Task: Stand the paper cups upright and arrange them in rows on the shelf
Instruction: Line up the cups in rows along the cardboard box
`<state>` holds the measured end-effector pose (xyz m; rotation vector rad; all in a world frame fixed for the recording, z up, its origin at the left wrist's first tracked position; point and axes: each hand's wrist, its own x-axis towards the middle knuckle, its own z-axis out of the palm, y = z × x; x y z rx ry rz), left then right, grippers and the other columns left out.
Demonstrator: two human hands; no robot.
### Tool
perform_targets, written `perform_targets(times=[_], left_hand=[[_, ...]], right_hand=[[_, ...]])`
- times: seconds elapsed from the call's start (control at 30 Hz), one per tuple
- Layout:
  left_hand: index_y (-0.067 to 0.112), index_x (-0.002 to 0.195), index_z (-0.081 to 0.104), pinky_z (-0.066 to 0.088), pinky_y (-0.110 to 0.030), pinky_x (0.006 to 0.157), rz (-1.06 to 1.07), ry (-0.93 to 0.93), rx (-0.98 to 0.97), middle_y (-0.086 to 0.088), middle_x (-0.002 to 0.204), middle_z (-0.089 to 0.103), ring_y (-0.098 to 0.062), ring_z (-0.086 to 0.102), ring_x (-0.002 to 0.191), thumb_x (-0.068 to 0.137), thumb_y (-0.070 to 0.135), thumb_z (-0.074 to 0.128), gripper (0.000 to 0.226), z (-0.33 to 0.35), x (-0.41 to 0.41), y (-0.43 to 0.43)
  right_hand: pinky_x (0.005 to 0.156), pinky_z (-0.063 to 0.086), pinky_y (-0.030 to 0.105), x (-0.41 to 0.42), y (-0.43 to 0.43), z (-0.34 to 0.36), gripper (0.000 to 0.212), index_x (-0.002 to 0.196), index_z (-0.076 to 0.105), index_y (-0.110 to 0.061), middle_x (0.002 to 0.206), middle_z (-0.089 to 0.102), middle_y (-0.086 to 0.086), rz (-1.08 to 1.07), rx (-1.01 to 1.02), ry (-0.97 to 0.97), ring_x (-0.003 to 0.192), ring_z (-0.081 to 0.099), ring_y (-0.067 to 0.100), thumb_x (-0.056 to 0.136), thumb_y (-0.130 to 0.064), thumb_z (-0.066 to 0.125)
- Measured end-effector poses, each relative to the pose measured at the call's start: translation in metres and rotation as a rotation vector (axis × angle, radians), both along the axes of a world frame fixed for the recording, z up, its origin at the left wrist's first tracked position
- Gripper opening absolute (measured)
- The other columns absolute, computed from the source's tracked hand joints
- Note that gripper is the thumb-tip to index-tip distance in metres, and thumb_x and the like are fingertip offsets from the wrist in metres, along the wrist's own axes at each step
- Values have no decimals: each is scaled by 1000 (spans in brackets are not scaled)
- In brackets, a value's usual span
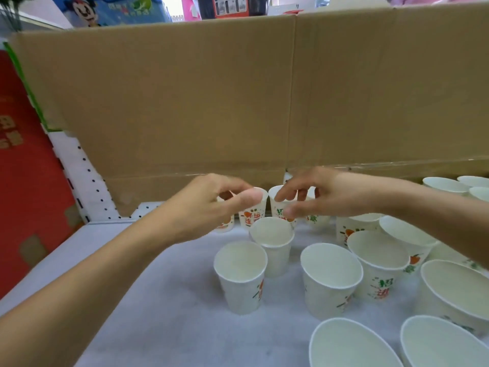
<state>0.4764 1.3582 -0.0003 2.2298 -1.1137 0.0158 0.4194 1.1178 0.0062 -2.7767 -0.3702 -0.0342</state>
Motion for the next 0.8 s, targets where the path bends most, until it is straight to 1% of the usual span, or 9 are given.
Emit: perform_targets(times=[0.1,0.2,0.3,0.4,0.5,0.57,0.63,0.73,0.8], left_hand=[[46,112,59,49,-28,81,83,-42,267,27,106,60,2,57,92,61,94,36,74,-6,-36,16],[44,124,46,45,-31,83,197,-201,509,24,116,50,-5,51,97,53,96,39,88,-18,-50,12],[41,119,49,44,-28,81,213,-183,448,23,112,51,-4,50,94,62,82,56,71,-20,-41,17],[41,117,52,46,-23,81,166,-65,358,24,110,54,1,52,98,69,57,70,54,-15,-25,32],[43,123,51,48,-20,88,94,77,283,24,118,54,6,53,104,76,33,71,52,-18,-15,40],[47,128,46,47,-21,91,78,141,245,25,127,51,7,52,109,78,26,68,58,-21,-10,44],[49,132,40,42,-17,86,127,145,208,29,127,45,5,49,110,79,33,69,62,-25,-8,48],[44,131,41,38,-20,79,269,60,151,29,117,45,3,49,107,70,64,69,70,-31,-6,49],[39,127,46,41,-22,75,337,17,150,23,116,51,1,52,102,62,74,67,76,-36,-3,46]], right_hand=[[84,46,19,-8,18,2,52,127,55,-41,115,57,-25,74,-64,79,102,54,-4,78,-59,65],[88,47,27,-3,37,-1,63,133,46,-40,117,54,-18,14,-156,73,102,55,6,77,-62,64],[87,48,31,-1,49,-5,59,129,46,-41,110,54,-15,-29,-201,80,98,55,10,77,-64,62],[88,49,33,-3,53,-6,45,125,51,-44,113,56,-13,-29,-190,91,99,55,10,83,-56,60],[91,48,30,-7,54,-2,41,126,53,-44,119,57,-16,-13,-153,101,105,56,9,87,-40,62],[92,47,25,-10,55,1,44,128,53,-43,124,55,-19,3,-133,120,104,54,3,88,-29,61],[94,46,26,-10,54,2,48,131,51,-43,128,52,-20,-9,-113,118,108,53,3,87,-28,61],[88,49,30,-6,53,-1,57,131,47,-41,124,53,-15,-122,-103,84,105,56,10,79,-57,64],[79,48,29,-2,55,-7,68,128,46,-38,113,55,-14,-212,-101,89,96,58,11,70,-69,66]])
